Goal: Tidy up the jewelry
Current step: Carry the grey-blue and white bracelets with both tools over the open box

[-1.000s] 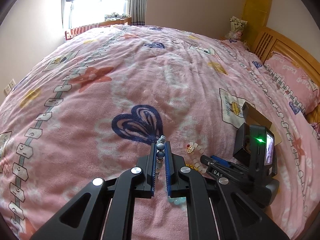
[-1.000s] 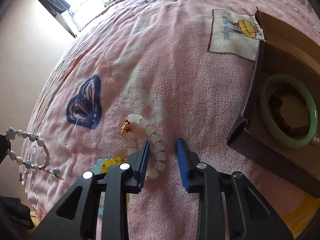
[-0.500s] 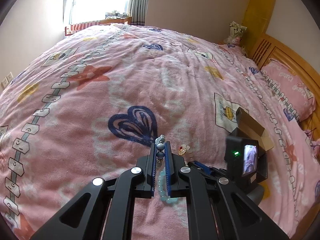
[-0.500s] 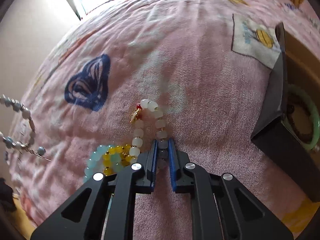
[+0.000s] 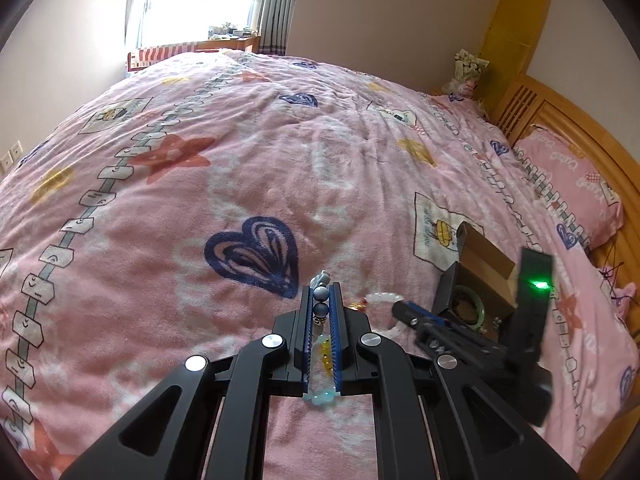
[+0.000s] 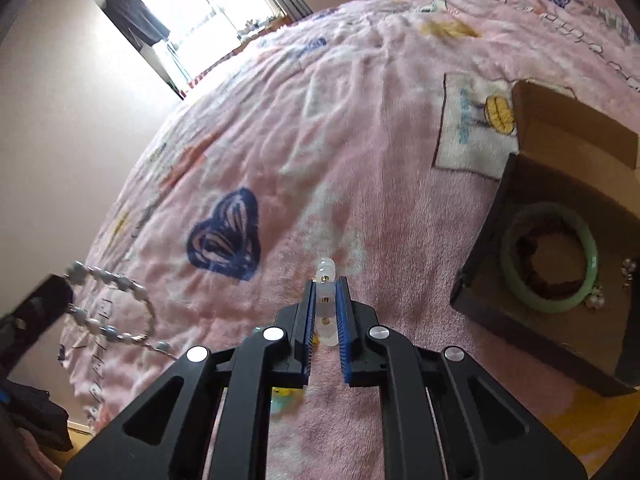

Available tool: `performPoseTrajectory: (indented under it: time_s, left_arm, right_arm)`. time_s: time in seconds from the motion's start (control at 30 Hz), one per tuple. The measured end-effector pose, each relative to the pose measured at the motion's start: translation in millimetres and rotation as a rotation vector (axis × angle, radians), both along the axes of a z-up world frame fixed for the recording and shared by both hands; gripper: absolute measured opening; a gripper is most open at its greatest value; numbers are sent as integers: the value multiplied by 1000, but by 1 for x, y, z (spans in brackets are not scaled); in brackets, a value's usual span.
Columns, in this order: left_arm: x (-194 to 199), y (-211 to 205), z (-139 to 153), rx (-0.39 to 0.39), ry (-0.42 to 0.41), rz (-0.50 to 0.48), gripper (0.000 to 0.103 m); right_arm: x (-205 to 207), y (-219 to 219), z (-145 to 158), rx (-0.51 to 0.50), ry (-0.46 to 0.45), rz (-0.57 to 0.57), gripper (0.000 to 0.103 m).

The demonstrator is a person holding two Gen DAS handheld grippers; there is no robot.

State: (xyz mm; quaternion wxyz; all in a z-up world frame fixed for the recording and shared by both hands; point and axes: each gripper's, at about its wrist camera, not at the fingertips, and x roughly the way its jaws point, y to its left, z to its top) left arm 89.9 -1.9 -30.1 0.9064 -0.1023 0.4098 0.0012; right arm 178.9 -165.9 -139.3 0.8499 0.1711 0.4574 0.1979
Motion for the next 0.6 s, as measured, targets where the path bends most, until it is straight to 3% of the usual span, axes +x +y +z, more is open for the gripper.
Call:
performPoseTrajectory:
  time_s: [0.33, 0.47, 0.6]
  left_arm:
    - [-13, -12, 20, 8, -31, -13, 9]
    - [-18, -21, 26, 25, -36, -16, 9]
    - [-24, -32, 29, 51, -41, -31, 9]
  right_arm:
    - [-33, -59, 67, 131, -132, -87, 11]
    - [-48, -79, 74, 185, -145, -125, 11]
    - [-61, -82, 76, 176, -142, -128, 11]
